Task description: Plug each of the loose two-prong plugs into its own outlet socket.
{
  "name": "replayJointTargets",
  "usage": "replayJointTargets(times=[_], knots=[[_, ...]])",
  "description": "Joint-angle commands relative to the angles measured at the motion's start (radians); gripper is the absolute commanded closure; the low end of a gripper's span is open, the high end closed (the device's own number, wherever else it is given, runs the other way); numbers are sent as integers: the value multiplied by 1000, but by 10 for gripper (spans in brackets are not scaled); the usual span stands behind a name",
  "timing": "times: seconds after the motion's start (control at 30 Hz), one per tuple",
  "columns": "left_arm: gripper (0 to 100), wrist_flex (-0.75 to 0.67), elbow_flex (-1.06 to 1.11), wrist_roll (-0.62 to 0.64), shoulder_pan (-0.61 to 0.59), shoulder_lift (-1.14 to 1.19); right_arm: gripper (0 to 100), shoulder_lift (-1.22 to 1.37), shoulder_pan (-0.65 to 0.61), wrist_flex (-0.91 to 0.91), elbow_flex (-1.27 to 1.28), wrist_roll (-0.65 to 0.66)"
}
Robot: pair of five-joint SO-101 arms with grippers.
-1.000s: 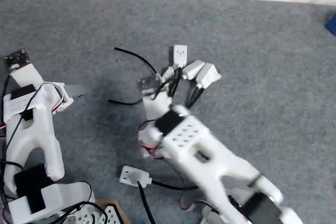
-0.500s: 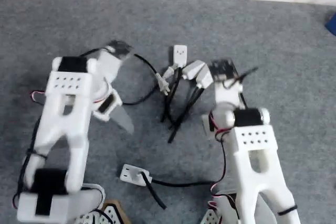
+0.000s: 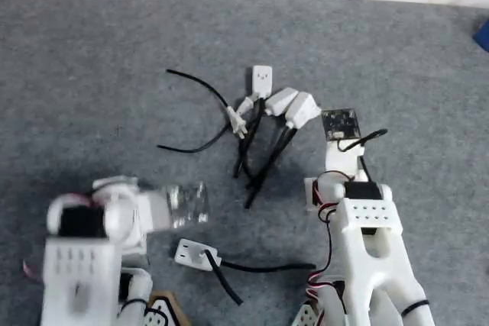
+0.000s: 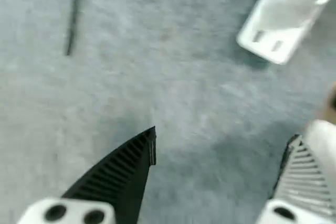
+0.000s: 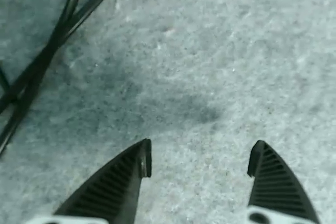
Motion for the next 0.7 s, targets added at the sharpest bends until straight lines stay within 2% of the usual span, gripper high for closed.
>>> replayJointTargets(times=[0.0,0.1,0.23,0.37,0.57,0.67], knots=[[606,-21,136,-58,117,-137,709,-15,36,-24,-2,-35],[606,-17,183,-11,280,-205,709,-15,39,-24,-2,-34],[606,-23,191,140,486,-219,709,-15,38,-25,-1,-40],[606,-25,194,269,633,-219,709,-13,38,-25,-1,-40],[606,-46,217,302,661,-219,709,-13,38,-22,-1,-38],[606,-94,286,301,630,-219,709,-13,38,-21,-1,-38]])
